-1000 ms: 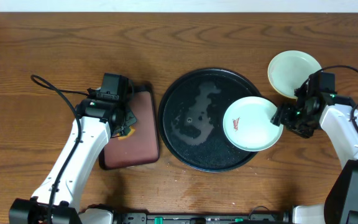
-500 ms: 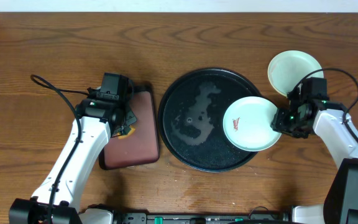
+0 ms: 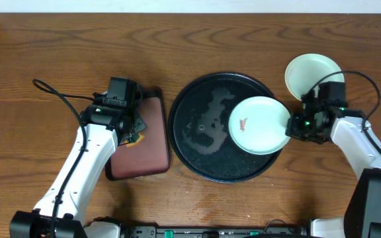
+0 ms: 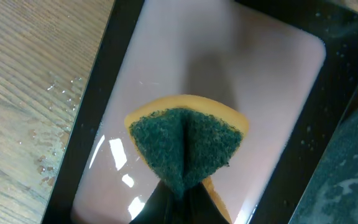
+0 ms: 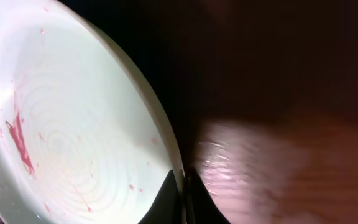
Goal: Clean dirty plates on tray and stack at the side
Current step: 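Grasp the remaining green plate rim with the right gripper, drag it center, then scrub the remaining green plate with the left sponge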
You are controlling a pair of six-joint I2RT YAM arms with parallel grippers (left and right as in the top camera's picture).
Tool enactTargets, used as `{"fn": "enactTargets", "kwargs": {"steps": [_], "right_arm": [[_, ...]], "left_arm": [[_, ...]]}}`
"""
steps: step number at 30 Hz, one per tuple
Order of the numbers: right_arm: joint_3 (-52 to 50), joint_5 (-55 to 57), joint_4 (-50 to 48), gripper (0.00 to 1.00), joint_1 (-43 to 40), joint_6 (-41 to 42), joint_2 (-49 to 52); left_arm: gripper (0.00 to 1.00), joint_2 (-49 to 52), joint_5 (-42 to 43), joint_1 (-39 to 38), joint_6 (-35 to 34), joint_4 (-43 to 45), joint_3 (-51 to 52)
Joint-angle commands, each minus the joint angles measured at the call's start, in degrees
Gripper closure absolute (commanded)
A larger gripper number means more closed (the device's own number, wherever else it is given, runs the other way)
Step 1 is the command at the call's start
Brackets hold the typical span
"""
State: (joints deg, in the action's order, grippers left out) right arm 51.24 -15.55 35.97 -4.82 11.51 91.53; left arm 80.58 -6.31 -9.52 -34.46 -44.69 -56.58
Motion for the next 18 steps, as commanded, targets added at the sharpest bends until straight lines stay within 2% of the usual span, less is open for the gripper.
{"fn": "enactTargets", "kwargs": {"steps": [1, 6, 14, 18], "right_arm": [[0.0, -6.6, -2.6, 0.99, 3.7, 0.5, -0.5], [0.0, -4.7, -6.3, 0.99, 9.8, 4.3, -0.4], [0.0, 7.7, -10.9, 0.99, 18.6, 10.8, 0.2], [0.0, 6.2, -13.6, 0.99, 19.2, 11.2, 2.9]], "left_arm": [[0.93, 0.2, -0.1, 0.2, 0.1, 0.2, 0.9], [0.93, 0.2, -0.1, 0.2, 0.1, 0.2, 0.9], [0.93, 0.2, 2.9, 0.2, 0.1, 1.2, 0.9], [0.92, 0.2, 5.9, 0.1, 4.1, 3.0, 0.9]]}}
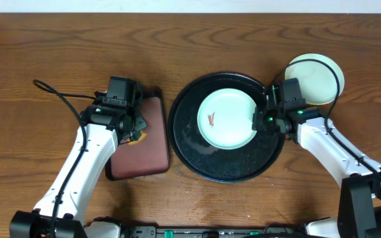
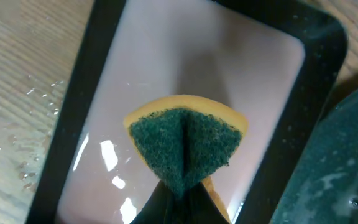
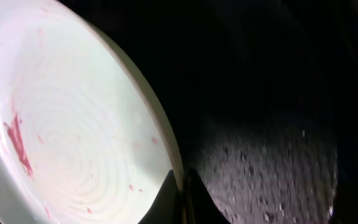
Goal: Clean dirty plates on tray and stack at the side
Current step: 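Scrub the remaining green plate with the left sponge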
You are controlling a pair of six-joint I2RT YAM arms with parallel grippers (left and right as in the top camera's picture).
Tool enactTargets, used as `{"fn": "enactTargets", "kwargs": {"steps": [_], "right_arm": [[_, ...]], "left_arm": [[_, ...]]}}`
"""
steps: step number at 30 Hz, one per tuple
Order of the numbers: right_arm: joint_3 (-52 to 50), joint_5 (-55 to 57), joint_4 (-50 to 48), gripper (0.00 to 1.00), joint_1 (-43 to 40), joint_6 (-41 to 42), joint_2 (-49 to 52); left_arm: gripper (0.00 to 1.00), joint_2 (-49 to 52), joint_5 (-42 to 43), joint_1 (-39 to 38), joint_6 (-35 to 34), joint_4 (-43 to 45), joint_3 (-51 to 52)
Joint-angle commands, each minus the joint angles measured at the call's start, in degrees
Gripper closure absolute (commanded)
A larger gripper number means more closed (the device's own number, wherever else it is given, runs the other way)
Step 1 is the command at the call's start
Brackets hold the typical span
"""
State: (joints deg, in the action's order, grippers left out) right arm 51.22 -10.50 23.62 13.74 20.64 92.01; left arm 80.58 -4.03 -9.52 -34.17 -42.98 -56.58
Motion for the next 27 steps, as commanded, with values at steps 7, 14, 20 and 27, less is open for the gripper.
{"fn": "enactTargets", "kwargs": {"steps": [7, 14, 20, 27], "right_arm": [[0.1, -3.5, -3.1, 0.99, 0.2, 1.4, 7.6], [0.1, -7.5, -4.3, 0.99, 0.3, -0.7, 10.0], [0.1, -6.4, -4.7, 0.99, 0.3, -0.7, 10.0], [0.1, -5.2, -3.9, 0.99, 0.3, -0.8, 10.0]], "left_arm": [[0.93, 0.2, 28.5, -0.3, 14.1, 8.2, 0.9], [0.92, 0.3, 30.3, -6.6, 1.0, 14.0, 0.9], [0.93, 1.2, 21.3, -15.7, -8.6, 19.7, 0.9], [0.93, 1.9, -1.0, -18.6, -12.2, 17.2, 0.9]]}}
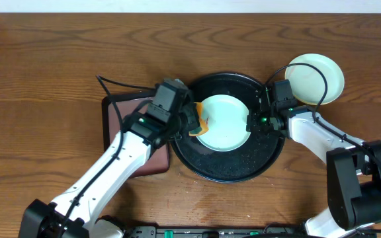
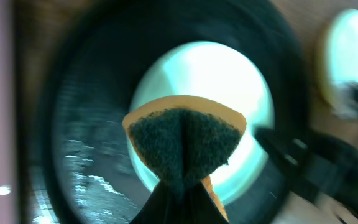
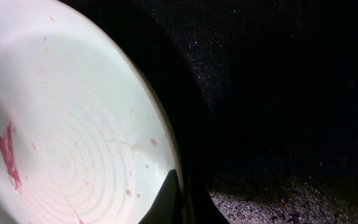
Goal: Clean dirty plates on tray and stack at the side
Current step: 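Scrub the remaining green plate with the left sponge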
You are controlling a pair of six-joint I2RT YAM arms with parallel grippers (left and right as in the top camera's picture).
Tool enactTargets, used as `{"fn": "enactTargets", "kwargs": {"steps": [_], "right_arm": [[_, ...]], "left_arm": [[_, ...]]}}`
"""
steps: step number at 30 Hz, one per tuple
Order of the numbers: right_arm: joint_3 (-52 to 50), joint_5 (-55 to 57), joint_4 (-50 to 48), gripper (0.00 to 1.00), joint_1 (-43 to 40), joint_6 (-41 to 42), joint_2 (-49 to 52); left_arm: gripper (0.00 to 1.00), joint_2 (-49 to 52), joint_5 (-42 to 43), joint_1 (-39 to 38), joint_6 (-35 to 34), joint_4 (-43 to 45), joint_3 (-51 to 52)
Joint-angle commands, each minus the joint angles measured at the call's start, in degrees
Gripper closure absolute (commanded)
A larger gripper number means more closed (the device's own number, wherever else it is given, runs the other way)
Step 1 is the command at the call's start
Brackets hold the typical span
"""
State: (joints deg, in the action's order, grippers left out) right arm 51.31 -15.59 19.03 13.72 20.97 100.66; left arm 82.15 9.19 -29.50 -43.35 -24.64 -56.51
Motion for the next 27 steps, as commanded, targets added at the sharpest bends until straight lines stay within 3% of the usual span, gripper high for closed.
{"fn": "enactTargets", "kwargs": {"steps": [1, 7, 10, 13, 27], "right_arm": [[0.0, -0.1, 0.7, 0.99, 0.3, -1.1, 1.4], [0.0, -0.1, 0.7, 0.99, 0.3, -1.1, 1.4], [0.0, -0.1, 0.5, 0.99, 0.3, -1.1, 1.4], [0.0, -0.1, 0.5, 0.99, 0.3, -1.1, 1.4], [0.0, -0.2, 0.7, 0.99, 0.3, -1.3, 1.4]], "left_arm": [[0.92, 0.3, -16.5, 2.6, -3.0, -2.1, 0.8], [0.93, 1.4, -19.3, 14.0, -2.2, -8.0, 0.8], [0.92, 3.3, -16.1, 17.7, 2.7, -8.8, 0.8], [0.93, 5.9, -14.8, 19.0, 5.9, -8.9, 0.8], [0.93, 18.3, -14.5, 19.5, 5.0, -7.0, 0.8]]}}
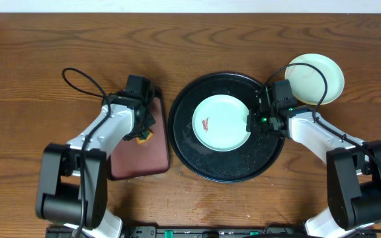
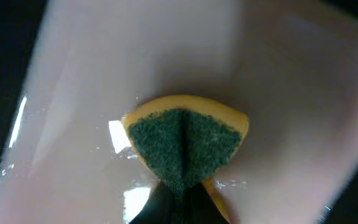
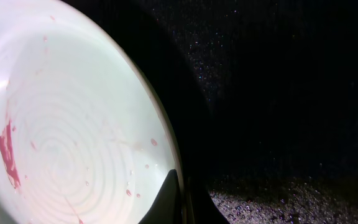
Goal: Clean dirty plates on tray and stack at the side
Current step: 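Scrub the remaining green plate with the left sponge, then hold the sponge with the left gripper above the brown tray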
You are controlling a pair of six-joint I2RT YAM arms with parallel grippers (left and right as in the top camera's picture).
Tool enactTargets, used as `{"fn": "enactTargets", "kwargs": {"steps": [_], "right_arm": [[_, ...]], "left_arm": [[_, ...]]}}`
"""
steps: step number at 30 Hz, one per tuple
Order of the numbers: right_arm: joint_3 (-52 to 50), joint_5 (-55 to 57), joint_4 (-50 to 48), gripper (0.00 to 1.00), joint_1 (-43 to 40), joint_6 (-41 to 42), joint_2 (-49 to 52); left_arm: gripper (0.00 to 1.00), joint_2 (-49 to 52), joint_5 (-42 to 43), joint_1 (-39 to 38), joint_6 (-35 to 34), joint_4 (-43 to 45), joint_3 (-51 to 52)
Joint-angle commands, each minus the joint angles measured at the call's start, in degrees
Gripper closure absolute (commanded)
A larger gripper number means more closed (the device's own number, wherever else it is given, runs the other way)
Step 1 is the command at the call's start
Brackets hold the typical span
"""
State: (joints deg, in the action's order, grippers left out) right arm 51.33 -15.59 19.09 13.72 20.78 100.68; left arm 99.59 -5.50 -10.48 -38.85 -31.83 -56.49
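Observation:
A pale plate (image 1: 220, 123) with a red smear lies on the round black tray (image 1: 190, 149). My right gripper (image 1: 253, 123) is shut on the plate's right rim; in the right wrist view the fingers (image 3: 174, 198) pinch the rim of the plate (image 3: 67, 130). My left gripper (image 1: 142, 129) is shut on a folded yellow-and-green sponge (image 2: 185, 140) over the pink liquid in the dark rectangular basin (image 1: 137, 155). A second pale plate (image 1: 316, 76) sits on the table to the right of the tray.
The brown wooden table (image 1: 45, 53) surrounds everything. A black cable (image 1: 78, 76) loops from the left arm over the table. The tray's surface is wet and speckled (image 3: 291, 199).
My left gripper, still holding the sponge, has moved from over the plate on the tray back to the basin at the left. The right gripper and plate have stayed put.
First my left gripper held the sponge over the basin while my right gripper held the smeared plate at the tray's right edge. The plate then stood in the tray's middle. The sponge was over the plate, and now it is back at the basin; the smear remains.

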Motion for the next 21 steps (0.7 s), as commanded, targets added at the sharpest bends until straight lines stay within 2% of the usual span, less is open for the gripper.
{"fn": "enactTargets", "kwargs": {"steps": [1, 8, 21], "right_arm": [[0.0, -0.2, 0.6, 0.99, 0.3, -1.1, 1.3], [0.0, -0.1, 0.9, 0.99, 0.3, -1.1, 1.3], [0.0, -0.1, 0.8, 0.99, 0.3, -1.1, 1.3]], "left_arm": [[0.93, 0.8, 0.2, 0.4, 0.5, 0.1, 0.8], [0.93, -1.9, 0.1, 0.6, 1.1, -2.1, -0.1], [0.92, -22.8, 0.0, 0.5, 3.9, -4.8, 0.2]]}}
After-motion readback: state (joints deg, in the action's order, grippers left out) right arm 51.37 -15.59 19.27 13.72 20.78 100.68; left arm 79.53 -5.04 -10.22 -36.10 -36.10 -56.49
